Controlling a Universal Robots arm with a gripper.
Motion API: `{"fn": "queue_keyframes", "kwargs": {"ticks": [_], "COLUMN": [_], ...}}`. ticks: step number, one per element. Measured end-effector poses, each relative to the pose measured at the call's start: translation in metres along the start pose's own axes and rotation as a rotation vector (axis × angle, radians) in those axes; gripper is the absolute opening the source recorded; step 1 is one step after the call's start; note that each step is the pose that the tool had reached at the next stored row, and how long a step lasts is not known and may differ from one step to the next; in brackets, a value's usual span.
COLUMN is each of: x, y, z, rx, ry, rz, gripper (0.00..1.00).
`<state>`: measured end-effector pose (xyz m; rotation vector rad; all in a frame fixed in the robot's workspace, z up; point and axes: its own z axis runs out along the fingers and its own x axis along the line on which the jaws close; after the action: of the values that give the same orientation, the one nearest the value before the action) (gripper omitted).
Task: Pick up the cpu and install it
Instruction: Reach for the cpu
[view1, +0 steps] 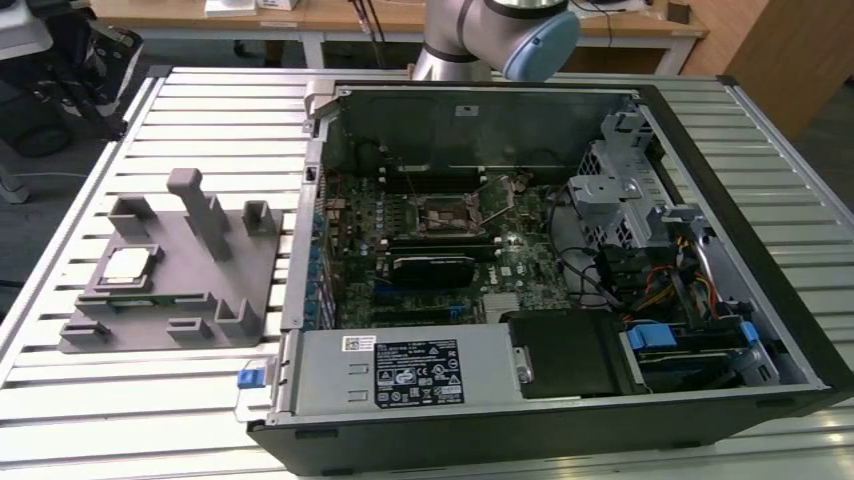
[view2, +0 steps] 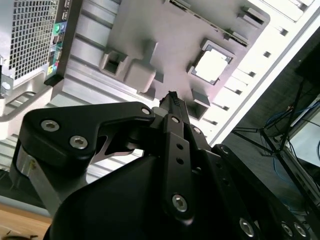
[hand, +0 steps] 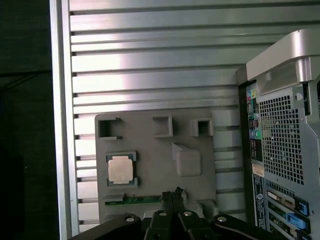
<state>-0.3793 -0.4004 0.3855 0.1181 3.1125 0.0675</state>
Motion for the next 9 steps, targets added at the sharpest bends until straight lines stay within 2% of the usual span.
{"fn": "queue_keyframes", "kwargs": {"ticks": [9], "x": [0.0279], "y": [-0.0022], "z": [0.0009], "rx": [0.0], "ry": [0.0], "rz": [0.0], "gripper": [0.11]}}
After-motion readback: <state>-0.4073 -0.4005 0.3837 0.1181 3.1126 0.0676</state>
